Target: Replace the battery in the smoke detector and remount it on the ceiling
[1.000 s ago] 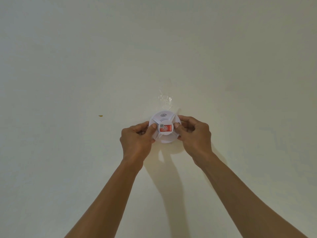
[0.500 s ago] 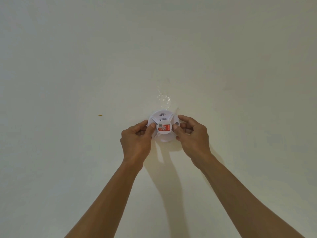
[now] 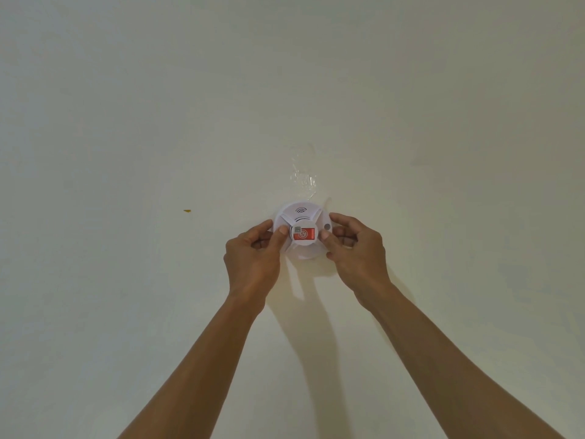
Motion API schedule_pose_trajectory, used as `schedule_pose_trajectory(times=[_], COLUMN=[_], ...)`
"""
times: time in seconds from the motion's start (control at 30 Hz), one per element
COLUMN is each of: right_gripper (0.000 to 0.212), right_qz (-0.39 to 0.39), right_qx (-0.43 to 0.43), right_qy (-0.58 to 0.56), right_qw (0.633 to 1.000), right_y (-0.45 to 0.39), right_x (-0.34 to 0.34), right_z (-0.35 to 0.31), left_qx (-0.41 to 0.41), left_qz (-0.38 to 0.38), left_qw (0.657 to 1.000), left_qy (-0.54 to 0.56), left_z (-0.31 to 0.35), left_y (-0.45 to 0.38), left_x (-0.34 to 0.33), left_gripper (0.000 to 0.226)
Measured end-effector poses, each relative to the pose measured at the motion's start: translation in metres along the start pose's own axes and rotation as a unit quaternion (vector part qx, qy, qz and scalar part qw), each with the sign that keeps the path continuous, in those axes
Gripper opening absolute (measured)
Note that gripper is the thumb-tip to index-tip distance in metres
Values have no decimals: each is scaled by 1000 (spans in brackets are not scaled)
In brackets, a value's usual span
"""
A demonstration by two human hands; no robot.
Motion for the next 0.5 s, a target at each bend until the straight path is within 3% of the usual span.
schedule_pose_trajectory(times=[0.27, 0.33, 0.5], right_gripper=[30, 30, 32], right_qz=[0, -14, 15], right_qx=[-9, -121, -132], right_qy=[-6, 48, 25], right_qw=[1000, 991, 991], right_y=[12, 81, 87], right_x=[6, 4, 20], right_z=[0, 39, 44], left_qx=[11, 111, 111], left_qz=[-5, -17, -11], left_qw=[1000, 991, 991], left_qy=[-5, -76, -69], left_z=[-3, -42, -41], left_y=[9, 64, 74], left_x=[6, 36, 42], left_gripper=[48, 47, 48])
Point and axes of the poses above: each hand's wrist, its own y-axis away from the middle knuckle, its own x-axis out of the back of the hand, z = x × y, the point moved 5 cm from there along -y, towards the middle knuckle
